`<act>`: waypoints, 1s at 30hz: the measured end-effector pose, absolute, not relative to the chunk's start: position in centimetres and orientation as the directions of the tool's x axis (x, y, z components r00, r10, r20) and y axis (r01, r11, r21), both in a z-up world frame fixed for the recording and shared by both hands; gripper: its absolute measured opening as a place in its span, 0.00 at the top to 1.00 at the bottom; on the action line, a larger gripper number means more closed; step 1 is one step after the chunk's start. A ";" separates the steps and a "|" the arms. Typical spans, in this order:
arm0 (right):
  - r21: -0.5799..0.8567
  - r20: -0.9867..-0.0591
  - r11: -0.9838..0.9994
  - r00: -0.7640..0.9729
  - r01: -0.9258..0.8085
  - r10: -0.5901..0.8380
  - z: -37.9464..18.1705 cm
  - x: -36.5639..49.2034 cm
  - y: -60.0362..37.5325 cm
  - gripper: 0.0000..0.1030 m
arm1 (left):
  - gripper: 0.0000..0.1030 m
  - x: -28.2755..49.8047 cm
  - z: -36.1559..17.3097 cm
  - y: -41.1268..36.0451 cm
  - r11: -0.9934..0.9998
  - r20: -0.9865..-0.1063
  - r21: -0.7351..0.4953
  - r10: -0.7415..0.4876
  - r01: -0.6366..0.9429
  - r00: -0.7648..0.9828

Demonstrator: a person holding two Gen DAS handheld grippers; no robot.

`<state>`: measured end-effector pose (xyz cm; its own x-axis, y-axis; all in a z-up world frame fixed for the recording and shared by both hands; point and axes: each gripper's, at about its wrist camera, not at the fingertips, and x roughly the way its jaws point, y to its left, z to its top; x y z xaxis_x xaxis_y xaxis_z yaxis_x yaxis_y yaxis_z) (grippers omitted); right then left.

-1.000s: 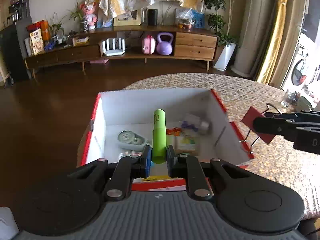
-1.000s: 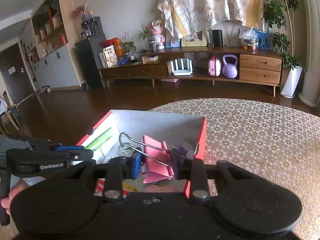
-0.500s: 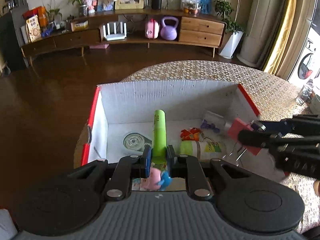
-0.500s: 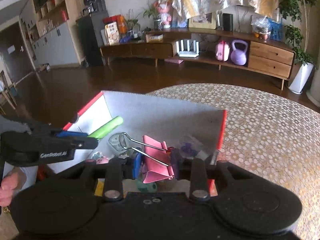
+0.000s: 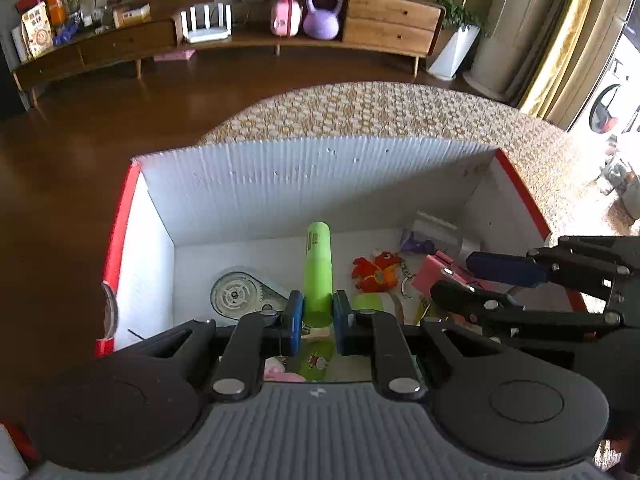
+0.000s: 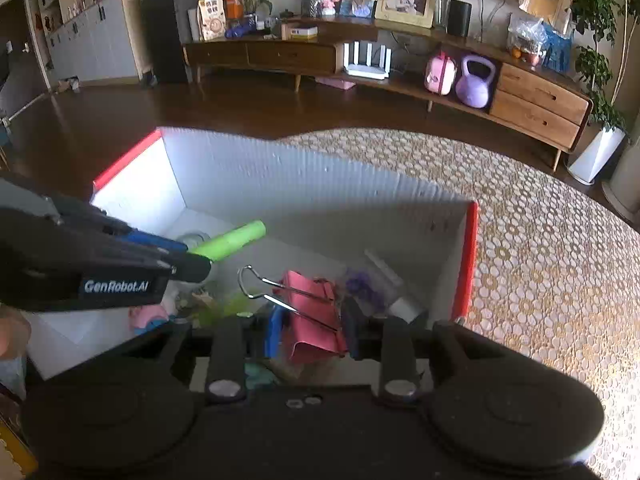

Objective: Organize rigid objects
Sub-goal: 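Lower the clip into the box and open right tool while left tool lowers the tube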

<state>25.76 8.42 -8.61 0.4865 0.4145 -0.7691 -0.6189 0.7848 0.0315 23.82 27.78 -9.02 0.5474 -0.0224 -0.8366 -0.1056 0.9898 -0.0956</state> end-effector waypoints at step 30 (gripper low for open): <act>0.111 -0.711 0.782 0.501 -0.613 0.493 -4.9 22.8 5.3 0.55 | 0.85 20.8 -7.5 25.9 0.991 -0.833 -0.035 0.041 -0.126 0.552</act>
